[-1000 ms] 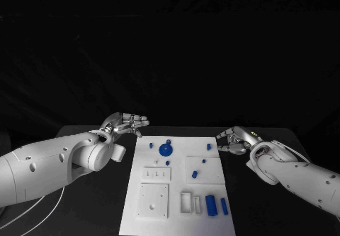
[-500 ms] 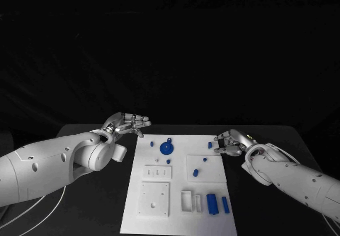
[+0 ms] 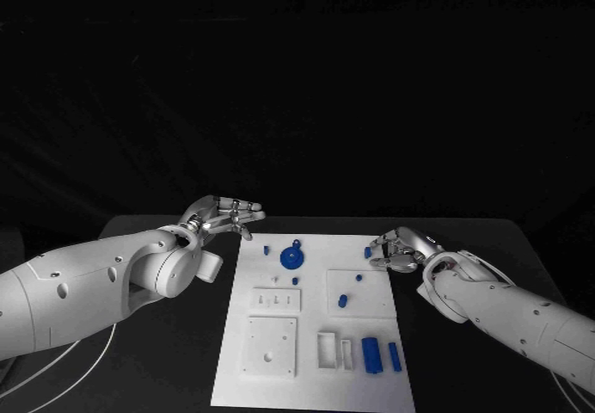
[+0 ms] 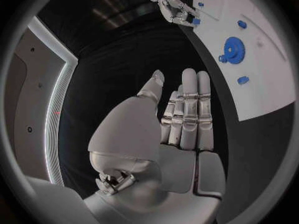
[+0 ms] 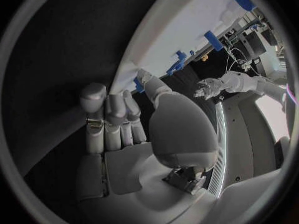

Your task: Assemble the parts on the task board

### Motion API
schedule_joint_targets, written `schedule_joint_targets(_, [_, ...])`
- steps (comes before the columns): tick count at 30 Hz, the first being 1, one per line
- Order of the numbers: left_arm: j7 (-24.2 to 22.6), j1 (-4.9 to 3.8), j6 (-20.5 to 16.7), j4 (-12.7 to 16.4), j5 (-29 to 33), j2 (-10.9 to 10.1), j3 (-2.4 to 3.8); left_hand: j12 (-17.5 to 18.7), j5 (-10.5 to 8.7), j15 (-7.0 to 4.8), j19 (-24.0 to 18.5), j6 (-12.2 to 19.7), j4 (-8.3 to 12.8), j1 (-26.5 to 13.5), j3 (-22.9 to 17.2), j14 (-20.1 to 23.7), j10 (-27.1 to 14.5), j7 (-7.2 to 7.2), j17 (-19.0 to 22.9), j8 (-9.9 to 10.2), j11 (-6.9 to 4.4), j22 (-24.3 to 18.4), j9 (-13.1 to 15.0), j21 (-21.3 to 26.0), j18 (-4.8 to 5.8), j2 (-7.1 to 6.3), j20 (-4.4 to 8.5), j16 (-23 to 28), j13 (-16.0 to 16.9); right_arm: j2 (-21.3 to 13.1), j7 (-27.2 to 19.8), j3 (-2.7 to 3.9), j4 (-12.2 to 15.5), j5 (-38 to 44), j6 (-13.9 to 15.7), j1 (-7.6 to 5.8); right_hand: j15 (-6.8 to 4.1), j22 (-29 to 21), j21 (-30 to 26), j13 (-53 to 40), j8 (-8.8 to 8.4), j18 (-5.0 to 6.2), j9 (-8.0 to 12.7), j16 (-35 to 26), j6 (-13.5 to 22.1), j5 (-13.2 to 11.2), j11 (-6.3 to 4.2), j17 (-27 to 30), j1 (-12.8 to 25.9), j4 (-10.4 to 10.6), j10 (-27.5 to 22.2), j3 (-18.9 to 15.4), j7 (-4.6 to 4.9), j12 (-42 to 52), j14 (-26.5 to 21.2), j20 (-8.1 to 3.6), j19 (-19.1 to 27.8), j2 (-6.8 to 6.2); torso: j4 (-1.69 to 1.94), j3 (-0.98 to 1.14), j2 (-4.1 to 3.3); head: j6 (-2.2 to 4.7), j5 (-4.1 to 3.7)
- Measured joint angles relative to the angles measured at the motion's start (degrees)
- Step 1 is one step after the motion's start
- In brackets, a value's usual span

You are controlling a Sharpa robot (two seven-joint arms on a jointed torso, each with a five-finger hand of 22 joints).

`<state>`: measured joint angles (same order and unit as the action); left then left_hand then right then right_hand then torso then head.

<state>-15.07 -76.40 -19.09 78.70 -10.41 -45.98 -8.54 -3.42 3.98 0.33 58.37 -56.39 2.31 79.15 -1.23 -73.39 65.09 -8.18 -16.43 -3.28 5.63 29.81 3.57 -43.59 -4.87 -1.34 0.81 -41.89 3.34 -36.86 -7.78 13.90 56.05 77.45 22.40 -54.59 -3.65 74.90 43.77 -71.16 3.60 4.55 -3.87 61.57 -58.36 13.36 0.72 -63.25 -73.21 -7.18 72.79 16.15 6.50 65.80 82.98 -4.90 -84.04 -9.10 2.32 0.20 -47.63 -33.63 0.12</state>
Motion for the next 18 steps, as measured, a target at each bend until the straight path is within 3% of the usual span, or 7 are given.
schedule_joint_targets(18, [0.37, 0.00, 0.05, -0.03, -0.27, 0.07, 0.01, 0.00, 0.00, 0.00, 0.00, 0.72, 0.00, 0.00, 0.00, 0.00, -0.31, -0.30, -0.16, 0.00, 0.31, 0.18, -0.01, 0.00, 0.00, 0.00, 0.00, -0.23, -0.01, 1.32, -0.51, 0.02, -0.68, -0.81, -1.26, 0.00, 0.00, 0.00, 0.36, -0.15, 0.00, -0.05, 0.01, 0.22, -2.62, -2.05, -0.21, -0.13, 0.51, -0.25, -0.20, 1.51, -0.46, 0.28, 0.01, 0.00, 0.00, 0.99, -0.02, -0.14, 0.08, -0.49, 0.15])
